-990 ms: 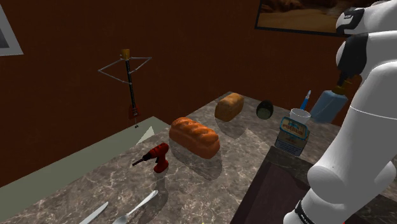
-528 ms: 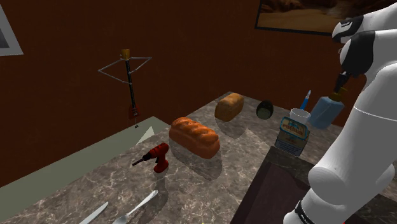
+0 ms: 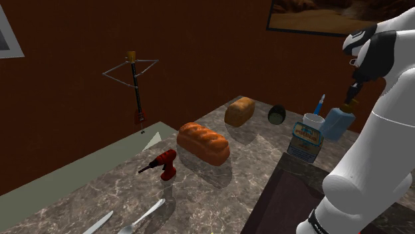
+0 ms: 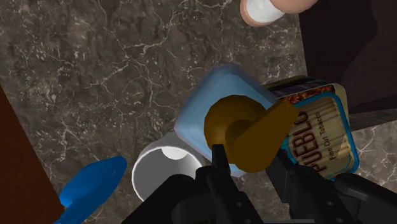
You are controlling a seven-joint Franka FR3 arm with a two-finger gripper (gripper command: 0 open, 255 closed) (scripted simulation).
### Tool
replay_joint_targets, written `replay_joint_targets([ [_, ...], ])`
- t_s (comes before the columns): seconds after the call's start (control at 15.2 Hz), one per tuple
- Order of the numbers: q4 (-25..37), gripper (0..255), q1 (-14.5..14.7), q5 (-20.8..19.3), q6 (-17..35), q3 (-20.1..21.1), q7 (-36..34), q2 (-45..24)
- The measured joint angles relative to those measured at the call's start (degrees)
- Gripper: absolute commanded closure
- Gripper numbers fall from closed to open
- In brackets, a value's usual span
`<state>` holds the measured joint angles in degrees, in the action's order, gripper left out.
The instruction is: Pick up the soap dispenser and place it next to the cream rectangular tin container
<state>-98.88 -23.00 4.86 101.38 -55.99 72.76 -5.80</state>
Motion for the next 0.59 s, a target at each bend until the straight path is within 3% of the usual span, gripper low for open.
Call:
replay_joint_targets([
  [0.59,-5.96,255,-0.26,1.33,6.70,0.23,0.95,-1.37],
])
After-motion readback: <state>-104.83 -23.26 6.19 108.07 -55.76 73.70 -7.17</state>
